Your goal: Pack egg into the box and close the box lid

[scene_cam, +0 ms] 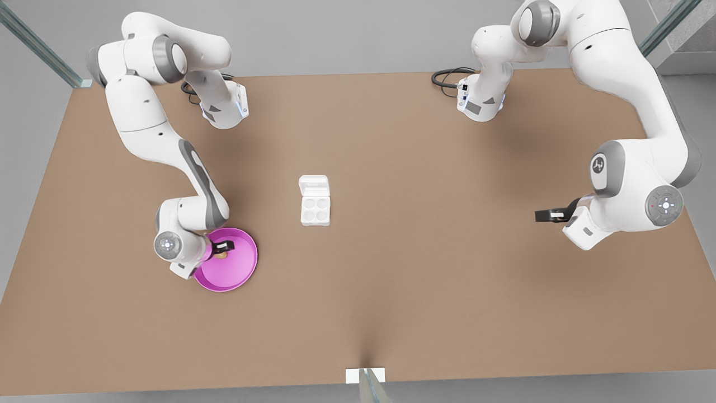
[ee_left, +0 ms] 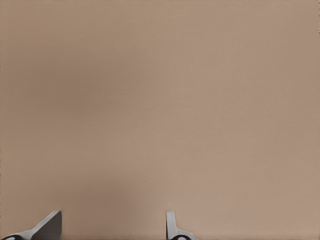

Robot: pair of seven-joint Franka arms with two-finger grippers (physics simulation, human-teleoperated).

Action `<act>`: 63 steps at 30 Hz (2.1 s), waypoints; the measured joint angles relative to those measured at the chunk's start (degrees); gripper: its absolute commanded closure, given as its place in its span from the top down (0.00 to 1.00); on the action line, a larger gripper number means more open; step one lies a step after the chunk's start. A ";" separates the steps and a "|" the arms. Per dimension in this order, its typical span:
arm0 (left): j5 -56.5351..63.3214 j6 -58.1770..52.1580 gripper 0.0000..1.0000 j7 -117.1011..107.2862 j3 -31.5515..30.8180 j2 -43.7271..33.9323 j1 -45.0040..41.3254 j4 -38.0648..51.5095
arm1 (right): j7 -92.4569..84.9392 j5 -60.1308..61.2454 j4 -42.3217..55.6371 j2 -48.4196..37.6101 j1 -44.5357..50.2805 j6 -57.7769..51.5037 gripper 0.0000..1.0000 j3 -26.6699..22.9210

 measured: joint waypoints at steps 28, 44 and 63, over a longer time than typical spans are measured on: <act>0.08 -0.10 1.00 -0.18 -0.32 -0.11 0.00 0.26 | 1.41 0.09 -0.31 -0.26 0.79 -0.53 0.72 0.26; 0.15 -0.36 1.00 -0.18 -0.33 -0.19 0.01 0.35 | 1.50 0.00 0.30 0.35 0.79 0.86 0.64 0.26; 0.08 -0.10 1.00 -0.09 -0.33 -0.10 -0.10 0.26 | 13.02 0.58 -30.47 -4.81 18.94 71.13 1.00 -15.74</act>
